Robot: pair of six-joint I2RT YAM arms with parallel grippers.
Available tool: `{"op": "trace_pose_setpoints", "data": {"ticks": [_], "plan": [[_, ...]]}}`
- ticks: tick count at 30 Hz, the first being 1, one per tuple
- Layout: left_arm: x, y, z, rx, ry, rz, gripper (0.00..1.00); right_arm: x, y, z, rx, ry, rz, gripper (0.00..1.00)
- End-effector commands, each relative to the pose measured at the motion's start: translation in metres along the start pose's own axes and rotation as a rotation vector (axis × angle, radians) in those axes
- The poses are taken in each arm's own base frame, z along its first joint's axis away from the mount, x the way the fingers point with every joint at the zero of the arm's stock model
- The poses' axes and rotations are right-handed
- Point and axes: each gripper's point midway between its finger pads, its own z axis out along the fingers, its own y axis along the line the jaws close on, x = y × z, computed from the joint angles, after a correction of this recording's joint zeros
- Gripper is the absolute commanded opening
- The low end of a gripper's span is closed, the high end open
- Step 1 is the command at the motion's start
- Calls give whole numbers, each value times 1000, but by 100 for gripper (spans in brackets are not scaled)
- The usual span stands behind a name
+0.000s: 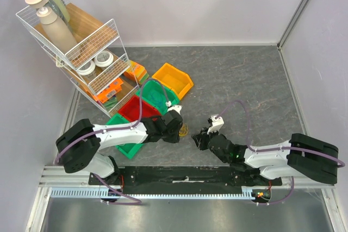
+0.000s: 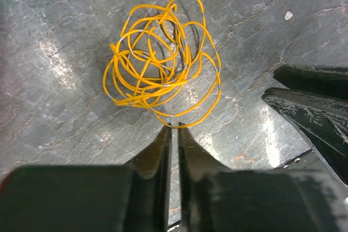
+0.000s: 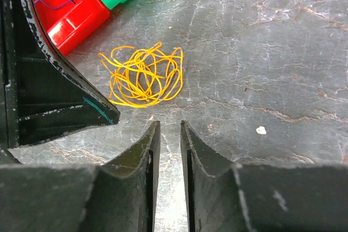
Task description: Untangle the cables
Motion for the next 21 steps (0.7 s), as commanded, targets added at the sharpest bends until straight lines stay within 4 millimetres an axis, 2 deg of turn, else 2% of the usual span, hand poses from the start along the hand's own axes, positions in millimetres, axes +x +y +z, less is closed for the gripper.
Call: {"op": "trace_pose_setpoints", "data": {"ticks": [1,2,6,11,12,14,16,18,21], "plan": [[-28,-12,-13,26,-92,19,6,-16,22,10,-41,-39,14,31],[-28,-13,-16,30,-93,22,2,-16,24,11,-45,-34,8,34],[-30,-19,-37,96,-113,19,2,-13,27,14,-57,-17,-5,45],[-29,-23,-63,159,-148,-9,2,-16,23,14,-49,-29,21,48],[-31,-24,-67,173,-158,-7,4,-16,21,14,-46,-32,30,48],[-35,-25,-69,179,-171,-4,34,-17,18,14,-40,-35,44,48],[-43,-27,-70,163,-186,-19,56,-18,14,14,-41,-39,61,48],[-51,-29,-67,144,-198,-31,65,-19,12,13,-45,-45,75,48],[-59,-22,-55,66,-200,-76,66,-19,10,12,-47,-47,85,49]]}}
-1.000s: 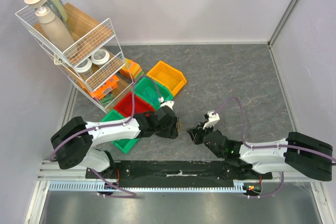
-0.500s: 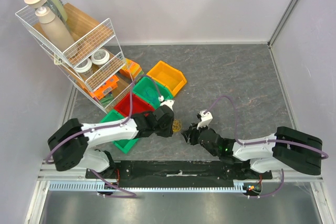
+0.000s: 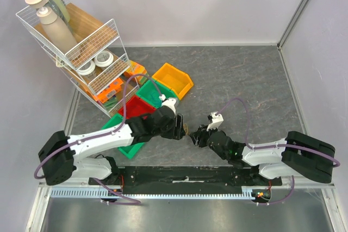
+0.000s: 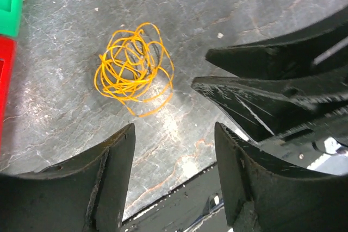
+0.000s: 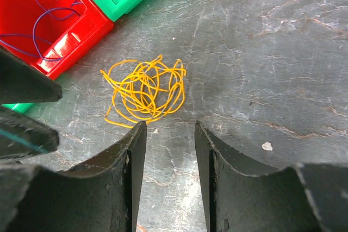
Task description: Untangle the cables
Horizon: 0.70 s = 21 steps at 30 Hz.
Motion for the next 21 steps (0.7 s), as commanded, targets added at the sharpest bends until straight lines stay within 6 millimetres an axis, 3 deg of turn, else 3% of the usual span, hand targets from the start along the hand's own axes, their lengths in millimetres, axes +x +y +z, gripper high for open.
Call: {"op": "trace_pose_setpoints", "data": {"ticks": [1,9,12,16,21], "plan": [[-23,7,14,-116,-45,-63,66,-13,6,-1,-33,-52,56,49],[-18,38,32,-326,15,-22,59,-12,8,0,-43,-43,52,49],[-13,44,34,-340,25,2,59,-11,9,1,-49,-38,47,49],[-6,46,35,-324,30,4,43,-11,11,2,-56,-35,45,49],[1,50,40,-321,38,1,42,-9,11,2,-56,-31,42,49]]}}
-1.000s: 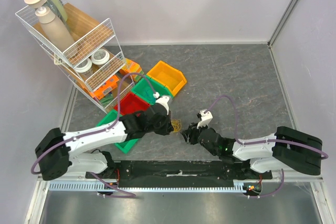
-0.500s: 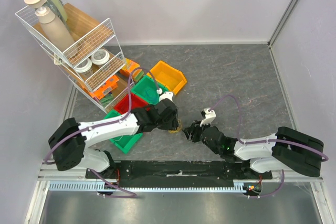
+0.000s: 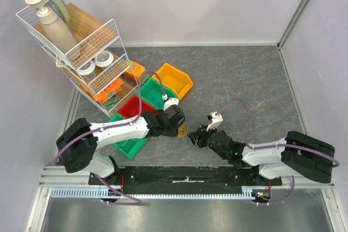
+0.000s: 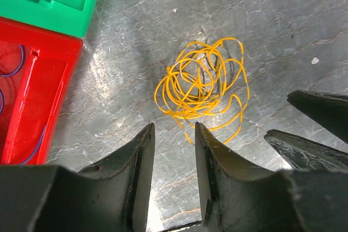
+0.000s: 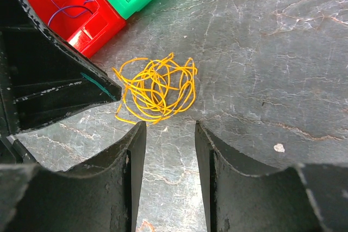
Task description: Untangle the cables
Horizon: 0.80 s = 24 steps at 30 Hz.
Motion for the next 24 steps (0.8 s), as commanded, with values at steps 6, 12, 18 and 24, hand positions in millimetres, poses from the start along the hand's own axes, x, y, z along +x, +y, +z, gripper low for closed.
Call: {"op": "trace_pose_setpoints", "data": {"ticks": [6,12,18,24], "plan": [[-9,2,17,-21,-52,15,37,-9,8,4,-22,-33,13,49],[-16,-2,23,-13,-82,36,38,-7,9,5,-26,-24,9,49],[-24,1,27,-42,-108,66,27,-6,10,7,-29,-15,-1,49],[-23,-8,29,-10,-87,98,2,-8,9,7,-19,-24,1,49]]}}
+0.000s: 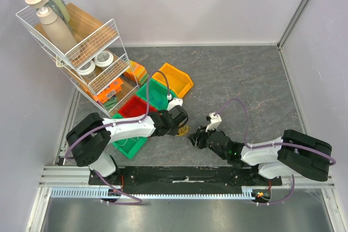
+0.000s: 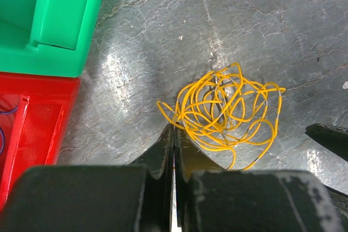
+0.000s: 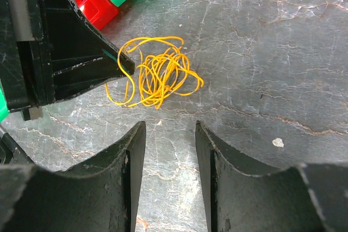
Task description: Untangle the cables
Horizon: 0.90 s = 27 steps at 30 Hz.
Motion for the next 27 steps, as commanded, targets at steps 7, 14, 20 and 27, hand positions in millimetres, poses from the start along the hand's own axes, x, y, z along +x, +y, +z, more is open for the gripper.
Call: {"op": "trace_pose_setpoints", "data": {"ticks": [7,14,20,27], "plan": [[-21,-25,-31,204,-103,-24,2,-21,12,6,-22,-71,14,49],[-17,-28,-54,298,-107,-64,2,-27,9,9,-9,-95,20,56],[-5,-41,-59,386,-60,-47,12,-28,4,17,18,-84,25,56],[-2,-34,-40,312,-83,88,46,-28,-1,14,11,-90,55,56]]}}
